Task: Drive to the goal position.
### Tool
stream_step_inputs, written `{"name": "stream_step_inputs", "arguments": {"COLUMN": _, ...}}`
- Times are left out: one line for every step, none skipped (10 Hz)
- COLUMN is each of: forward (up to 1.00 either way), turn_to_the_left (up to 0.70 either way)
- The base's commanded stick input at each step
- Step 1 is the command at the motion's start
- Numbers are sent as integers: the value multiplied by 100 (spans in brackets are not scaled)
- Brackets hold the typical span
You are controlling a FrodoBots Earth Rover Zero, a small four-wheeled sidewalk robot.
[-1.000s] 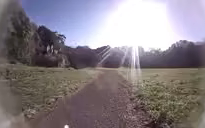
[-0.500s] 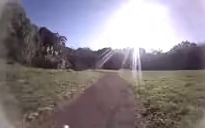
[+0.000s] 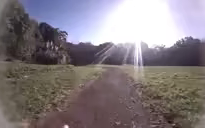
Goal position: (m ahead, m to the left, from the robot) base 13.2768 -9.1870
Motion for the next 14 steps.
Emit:
{"name": "stream_step_inputs", "arguments": {"forward": 100, "turn_to_the_left": -29}}
{"name": "stream_step_inputs", "arguments": {"forward": 100, "turn_to_the_left": -30}}
{"name": "stream_step_inputs", "arguments": {"forward": 100, "turn_to_the_left": -17}}
{"name": "stream_step_inputs", "arguments": {"forward": 100, "turn_to_the_left": -4}}
{"name": "stream_step_inputs", "arguments": {"forward": 100, "turn_to_the_left": -14}}
{"name": "stream_step_inputs", "arguments": {"forward": 100, "turn_to_the_left": -23}}
{"name": "stream_step_inputs", "arguments": {"forward": 100, "turn_to_the_left": -32}}
{"name": "stream_step_inputs", "arguments": {"forward": 100, "turn_to_the_left": 0}}
{"name": "stream_step_inputs", "arguments": {"forward": 100, "turn_to_the_left": 0}}
{"name": "stream_step_inputs", "arguments": {"forward": 100, "turn_to_the_left": 0}}
{"name": "stream_step_inputs", "arguments": {"forward": 100, "turn_to_the_left": 0}}
{"name": "stream_step_inputs", "arguments": {"forward": 100, "turn_to_the_left": 0}}
{"name": "stream_step_inputs", "arguments": {"forward": 100, "turn_to_the_left": -28}}
{"name": "stream_step_inputs", "arguments": {"forward": 100, "turn_to_the_left": -14}}
